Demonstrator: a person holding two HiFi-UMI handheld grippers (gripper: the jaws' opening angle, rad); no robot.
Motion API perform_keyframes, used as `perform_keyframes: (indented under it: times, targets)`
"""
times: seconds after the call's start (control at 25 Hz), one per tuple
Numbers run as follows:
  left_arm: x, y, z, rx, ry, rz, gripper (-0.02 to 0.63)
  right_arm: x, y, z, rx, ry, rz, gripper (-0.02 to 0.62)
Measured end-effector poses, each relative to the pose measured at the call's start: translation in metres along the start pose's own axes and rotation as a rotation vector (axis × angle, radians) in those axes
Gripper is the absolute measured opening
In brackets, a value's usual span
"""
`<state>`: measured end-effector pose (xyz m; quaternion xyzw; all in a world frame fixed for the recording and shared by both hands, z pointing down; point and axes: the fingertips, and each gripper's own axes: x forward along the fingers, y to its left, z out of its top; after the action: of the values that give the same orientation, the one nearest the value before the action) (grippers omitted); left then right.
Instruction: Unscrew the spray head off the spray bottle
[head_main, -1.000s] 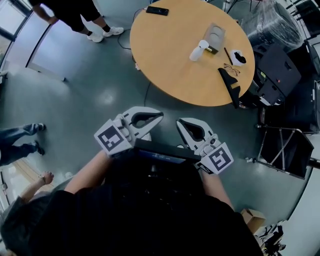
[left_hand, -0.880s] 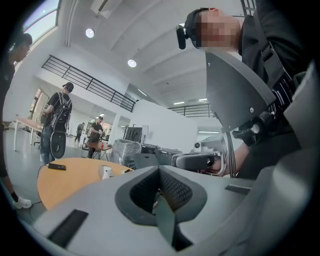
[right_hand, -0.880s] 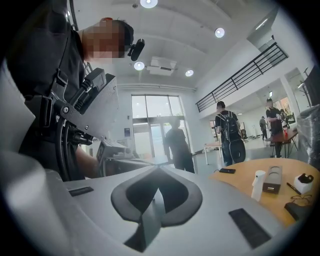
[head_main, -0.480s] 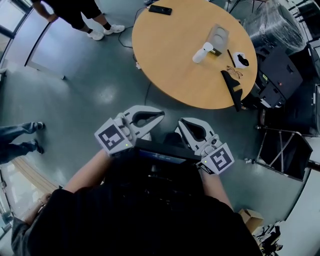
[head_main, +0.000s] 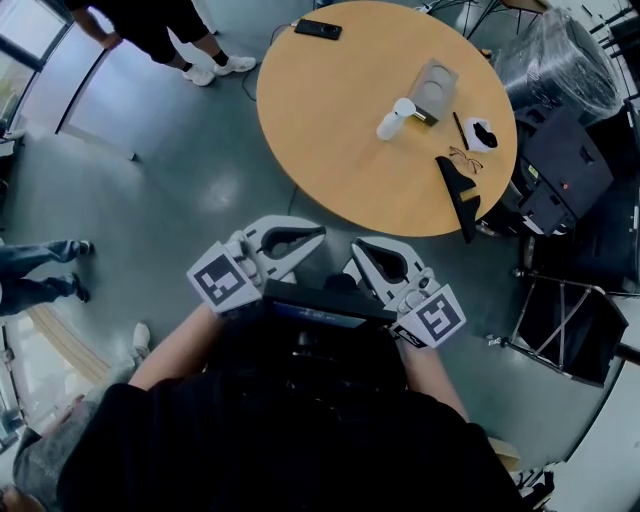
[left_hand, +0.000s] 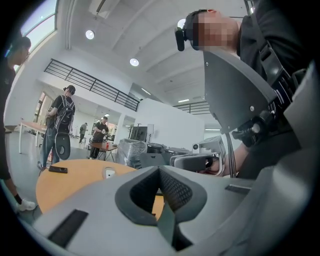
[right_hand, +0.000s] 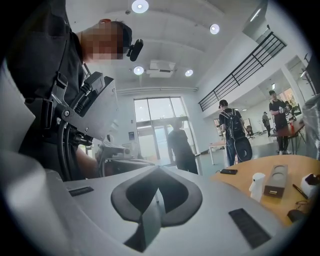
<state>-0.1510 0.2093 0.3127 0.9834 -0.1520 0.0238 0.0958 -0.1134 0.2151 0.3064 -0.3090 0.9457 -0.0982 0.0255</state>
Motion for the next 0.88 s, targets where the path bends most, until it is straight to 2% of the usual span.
perform_keyframes:
  times: [0.6, 0.88]
  targets:
    - [0.161, 0.015, 0.012, -0.035, 0.029, 0.044, 0.002, -0.08, -0.14, 0.021, 0.024, -0.011, 0.059, -0.006]
    - [0.208, 0.015, 0.019, -0.033, 0.049, 0.104, 0.001, -0.109, -0.18, 0.028, 0.045, -0.013, 0.107, -0.006]
